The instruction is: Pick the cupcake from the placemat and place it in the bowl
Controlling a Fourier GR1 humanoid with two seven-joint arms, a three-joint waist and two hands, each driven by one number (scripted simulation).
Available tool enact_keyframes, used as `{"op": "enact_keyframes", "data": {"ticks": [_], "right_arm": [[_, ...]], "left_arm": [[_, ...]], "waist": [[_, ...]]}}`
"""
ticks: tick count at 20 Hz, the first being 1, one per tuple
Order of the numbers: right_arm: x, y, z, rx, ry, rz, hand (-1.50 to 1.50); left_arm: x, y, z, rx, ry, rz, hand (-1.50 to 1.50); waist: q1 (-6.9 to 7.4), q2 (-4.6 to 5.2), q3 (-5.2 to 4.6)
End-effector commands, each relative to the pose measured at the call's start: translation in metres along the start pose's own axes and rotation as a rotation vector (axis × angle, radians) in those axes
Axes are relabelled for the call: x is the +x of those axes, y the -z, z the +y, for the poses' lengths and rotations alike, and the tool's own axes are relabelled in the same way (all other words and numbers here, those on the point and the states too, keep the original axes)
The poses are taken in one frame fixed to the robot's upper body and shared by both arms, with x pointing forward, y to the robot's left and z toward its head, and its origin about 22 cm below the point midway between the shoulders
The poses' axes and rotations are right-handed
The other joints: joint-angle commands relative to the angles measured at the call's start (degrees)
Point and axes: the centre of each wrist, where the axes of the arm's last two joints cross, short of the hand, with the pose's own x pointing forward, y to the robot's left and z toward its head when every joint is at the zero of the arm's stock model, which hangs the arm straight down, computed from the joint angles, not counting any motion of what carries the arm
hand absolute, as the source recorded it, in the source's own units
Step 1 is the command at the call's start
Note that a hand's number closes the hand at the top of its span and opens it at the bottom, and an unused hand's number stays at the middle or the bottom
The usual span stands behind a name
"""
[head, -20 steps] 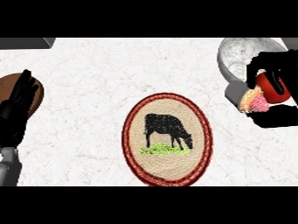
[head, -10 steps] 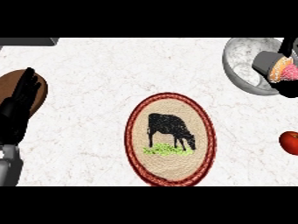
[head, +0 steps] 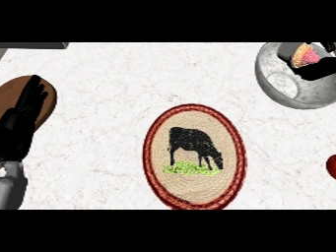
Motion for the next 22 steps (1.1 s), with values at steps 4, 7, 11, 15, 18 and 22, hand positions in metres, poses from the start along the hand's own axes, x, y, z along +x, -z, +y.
{"op": "enact_keyframes", "data": {"ticks": [4,7,11,15,18,22], "right_arm": [[-0.046,0.012,0.042,-0.002,-0.012,-0.001,1.50],[-0.060,0.004,0.020,0.161,-0.302,0.147,1.50],[-0.068,0.015,0.026,0.206,-0.114,0.295,-1.50],[-0.093,-0.002,0.023,0.296,-0.066,0.207,-1.50],[-0.097,-0.003,0.010,0.235,0.114,0.164,-1.50],[-0.097,0.000,0.003,0.046,0.469,0.127,-1.50]], "left_arm": [[0.001,0.002,-0.008,-0.021,0.004,-0.026,0.00],[0.011,0.007,-0.014,-0.034,-0.010,-0.035,0.00],[0.014,0.010,-0.010,-0.049,-0.006,-0.035,0.00],[0.001,0.005,-0.026,-0.053,-0.005,-0.041,0.00],[0.004,0.006,-0.013,-0.032,-0.010,-0.028,0.00],[0.003,0.008,-0.009,-0.024,-0.018,-0.032,0.00]], "waist": [[1.15,0.48,0.06],[1.77,0.92,-0.08],[2.92,1.17,0.10],[2.43,1.28,0.15],[2.18,1.04,0.18],[1.78,1.22,0.29]]}}
